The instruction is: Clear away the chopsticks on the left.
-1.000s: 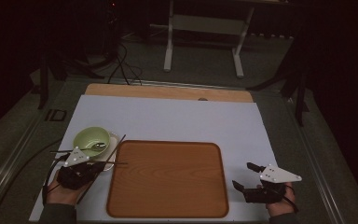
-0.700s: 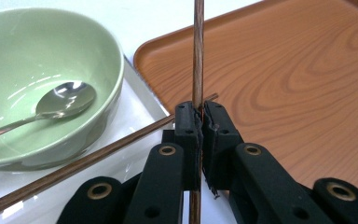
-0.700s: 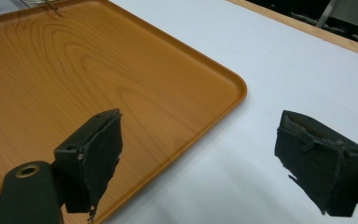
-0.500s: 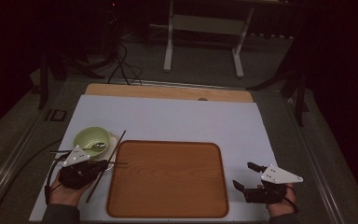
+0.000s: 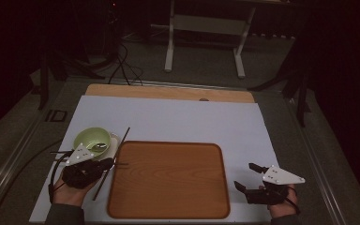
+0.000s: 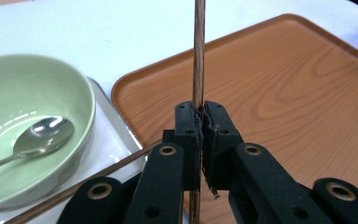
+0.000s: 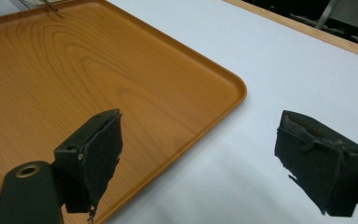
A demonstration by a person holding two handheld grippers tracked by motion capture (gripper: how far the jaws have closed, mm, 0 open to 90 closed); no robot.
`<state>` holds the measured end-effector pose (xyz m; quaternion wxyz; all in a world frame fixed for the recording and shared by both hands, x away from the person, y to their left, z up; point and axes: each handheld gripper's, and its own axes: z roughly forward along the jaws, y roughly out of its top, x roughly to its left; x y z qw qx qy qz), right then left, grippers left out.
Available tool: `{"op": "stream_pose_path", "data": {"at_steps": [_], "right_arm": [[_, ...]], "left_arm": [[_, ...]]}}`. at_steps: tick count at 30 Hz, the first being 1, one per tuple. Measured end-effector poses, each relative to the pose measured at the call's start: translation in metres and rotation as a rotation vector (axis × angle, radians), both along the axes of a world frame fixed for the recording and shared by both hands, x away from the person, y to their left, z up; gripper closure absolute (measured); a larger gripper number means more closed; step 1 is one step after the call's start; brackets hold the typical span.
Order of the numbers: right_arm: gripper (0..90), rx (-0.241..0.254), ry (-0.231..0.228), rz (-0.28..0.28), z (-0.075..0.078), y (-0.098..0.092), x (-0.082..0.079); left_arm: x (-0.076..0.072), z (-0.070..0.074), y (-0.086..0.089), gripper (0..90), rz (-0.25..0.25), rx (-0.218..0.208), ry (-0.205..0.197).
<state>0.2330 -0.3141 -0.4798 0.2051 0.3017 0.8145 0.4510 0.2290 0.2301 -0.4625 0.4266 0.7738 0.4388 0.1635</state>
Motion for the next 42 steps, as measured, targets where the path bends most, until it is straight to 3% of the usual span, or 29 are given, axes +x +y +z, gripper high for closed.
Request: {"op": "stream_pose_path", "data": {"at_steps": [9,21,42], "right_arm": [[14.8,0.004,-0.004,-0.002,0.000,0.000,0.000],[14.8,0.008,-0.007,-0.004,0.001,0.000,0.000],[14.8,0.007,-0.008,0.008,0.001,0.003,0.000]], "left_arm": [[0.002,0.011,-0.012,86.3,-0.010,-0.018,-0.010],[0.007,0.013,-0.032,86.4,0.006,-0.069,0.007],[0.005,-0.020,-0.047,86.3,0.119,-0.189,0.075]]}}
